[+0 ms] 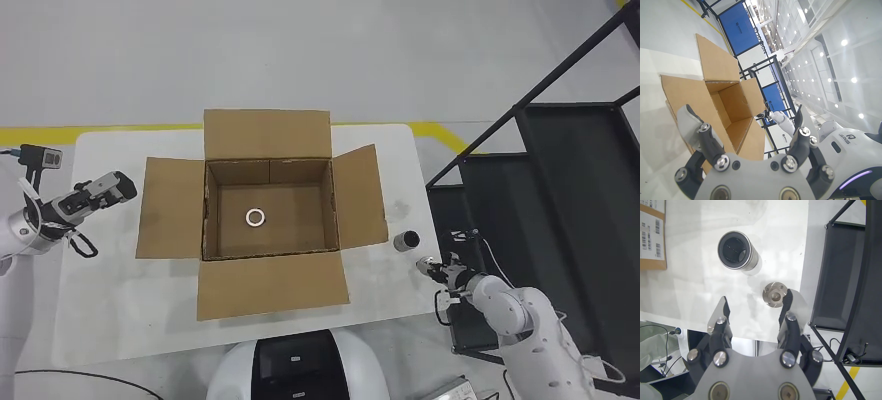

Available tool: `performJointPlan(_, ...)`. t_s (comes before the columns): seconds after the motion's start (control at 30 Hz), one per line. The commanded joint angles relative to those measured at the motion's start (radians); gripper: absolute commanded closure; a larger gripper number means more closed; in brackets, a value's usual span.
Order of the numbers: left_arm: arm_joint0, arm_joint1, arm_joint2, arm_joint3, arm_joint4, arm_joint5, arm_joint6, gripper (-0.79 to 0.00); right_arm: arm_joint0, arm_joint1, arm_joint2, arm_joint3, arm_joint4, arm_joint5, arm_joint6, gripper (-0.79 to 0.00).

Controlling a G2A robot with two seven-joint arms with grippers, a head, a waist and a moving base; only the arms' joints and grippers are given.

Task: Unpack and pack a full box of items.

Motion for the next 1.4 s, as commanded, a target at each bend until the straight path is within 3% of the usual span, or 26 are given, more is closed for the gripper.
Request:
performJointPlan(0.0,0.000,0.000,0.000,0.000,0.000,0.000,0.000,-0.785,0.000,0.000,0.000,0.000,0.000,0.000,0.001,-0.785)
performJointPlan(0.37,0.000,0.000,0.000,0.000,0.000,0.000,0.000,-0.785,0.001,0.000,-0.003,-0.001,-0.003,-0.003,0.000,-0.785)
performJointPlan(0.73,0.000,0.000,0.000,0.000,0.000,0.000,0.000,-0.785,0.121,-0.002,-0.070,0.147,-0.019,0.024,-0.011,-0.785)
performJointPlan(0.9,0.000,0.000,0.000,0.000,0.000,0.000,0.000,-0.785,0.150,-0.002,-0.082,0.214,0.002,0.028,-0.003,-0.610)
performJointPlan(1.03,0.000,0.000,0.000,0.000,0.000,0.000,0.000,-0.785,0.161,-0.002,-0.089,0.244,0.006,0.038,-0.006,-0.619)
performJointPlan(1.2,0.000,0.000,0.000,0.000,0.000,0.000,0.000,-0.785,0.177,-0.001,-0.097,0.279,0.013,0.045,-0.011,-0.486)
performJointPlan(1.37,0.000,0.000,0.000,0.000,0.000,0.000,0.000,-0.785,0.192,-0.001,-0.103,0.307,0.010,0.060,-0.015,-0.480)
